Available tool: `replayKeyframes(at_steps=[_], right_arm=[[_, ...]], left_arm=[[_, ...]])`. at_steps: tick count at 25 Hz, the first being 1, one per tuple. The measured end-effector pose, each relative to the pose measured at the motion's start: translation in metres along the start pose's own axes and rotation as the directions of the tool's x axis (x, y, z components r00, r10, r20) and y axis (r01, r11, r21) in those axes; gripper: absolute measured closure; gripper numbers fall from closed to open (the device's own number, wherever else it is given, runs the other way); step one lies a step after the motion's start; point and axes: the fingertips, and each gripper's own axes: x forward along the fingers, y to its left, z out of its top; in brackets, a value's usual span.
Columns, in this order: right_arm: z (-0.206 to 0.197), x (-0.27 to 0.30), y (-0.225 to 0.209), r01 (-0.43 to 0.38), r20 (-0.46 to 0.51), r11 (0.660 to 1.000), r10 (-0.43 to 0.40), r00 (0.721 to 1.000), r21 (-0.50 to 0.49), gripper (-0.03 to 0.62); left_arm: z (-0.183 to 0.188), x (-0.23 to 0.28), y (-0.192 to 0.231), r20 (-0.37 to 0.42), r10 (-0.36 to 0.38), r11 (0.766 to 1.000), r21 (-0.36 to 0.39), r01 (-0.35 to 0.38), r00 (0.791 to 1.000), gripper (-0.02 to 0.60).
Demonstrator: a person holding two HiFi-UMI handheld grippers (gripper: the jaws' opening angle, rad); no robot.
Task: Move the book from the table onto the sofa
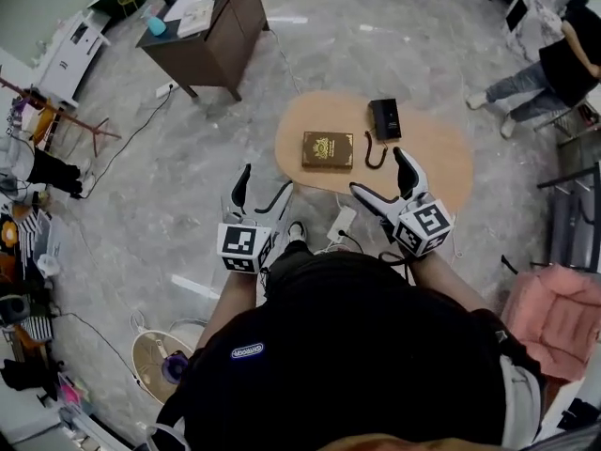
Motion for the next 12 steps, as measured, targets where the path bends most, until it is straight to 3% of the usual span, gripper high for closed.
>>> replayKeyframes(at_steps=[4, 12], right_arm=[[-0.007, 0.038, -0.011, 0.091, 0.007, 0.996, -0.091, 0.996, 0.007, 0.043], [-0.035, 0.099, -0.032, 0.179, -0.069, 0.984, -0.179, 0.981, -0.012, 0.043]], left_arm=[[-0.006, 0.046, 0.031, -0.023, -0.100, 0.995, 0.021, 0.100, 0.995, 0.219], [-0.033, 0.117, 0.061, -0.072, -0.234, 0.971, 0.031, 0.237, 0.969, 0.218]])
